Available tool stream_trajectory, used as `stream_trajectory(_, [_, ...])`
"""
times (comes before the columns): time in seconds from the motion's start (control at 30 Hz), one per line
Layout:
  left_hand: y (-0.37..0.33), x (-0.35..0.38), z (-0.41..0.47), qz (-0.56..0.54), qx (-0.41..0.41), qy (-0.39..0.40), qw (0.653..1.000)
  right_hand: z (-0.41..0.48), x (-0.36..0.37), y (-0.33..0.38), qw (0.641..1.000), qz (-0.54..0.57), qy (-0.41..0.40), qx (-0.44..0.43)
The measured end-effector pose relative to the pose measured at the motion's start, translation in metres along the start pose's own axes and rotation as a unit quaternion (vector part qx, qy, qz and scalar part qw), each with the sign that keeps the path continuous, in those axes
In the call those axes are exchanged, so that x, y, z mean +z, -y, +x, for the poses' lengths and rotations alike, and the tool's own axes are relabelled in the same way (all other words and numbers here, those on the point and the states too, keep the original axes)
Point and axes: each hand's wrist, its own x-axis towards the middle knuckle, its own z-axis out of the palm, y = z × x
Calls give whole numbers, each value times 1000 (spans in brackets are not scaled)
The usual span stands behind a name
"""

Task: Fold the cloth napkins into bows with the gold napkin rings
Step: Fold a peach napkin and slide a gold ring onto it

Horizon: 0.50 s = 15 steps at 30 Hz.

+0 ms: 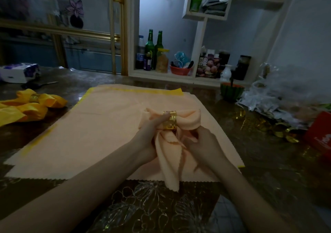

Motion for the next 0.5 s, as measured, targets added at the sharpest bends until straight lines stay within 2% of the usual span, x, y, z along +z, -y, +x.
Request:
stream_trajectory(0.07, [0, 0, 1, -2, 14, 4, 1000, -3, 13, 0, 999, 32, 26, -13])
stream_trajectory(0.17, [-2, 1, 3, 4, 30, 7, 1000, 0, 10, 4, 977, 177, 92, 70])
stream_trajectory(0.33, [-15, -5, 6, 8, 43, -14, 999, 6, -6, 0, 928, 331, 76, 157])
stream_trajectory(0.4, [-16, -6, 7, 20, 47, -20, 998, 5, -12, 2, 930, 325, 72, 158])
stream_trajectory(0.5, [-13, -4, 7, 57, 74, -27, 995, 5, -9, 2, 966, 222, 45, 122])
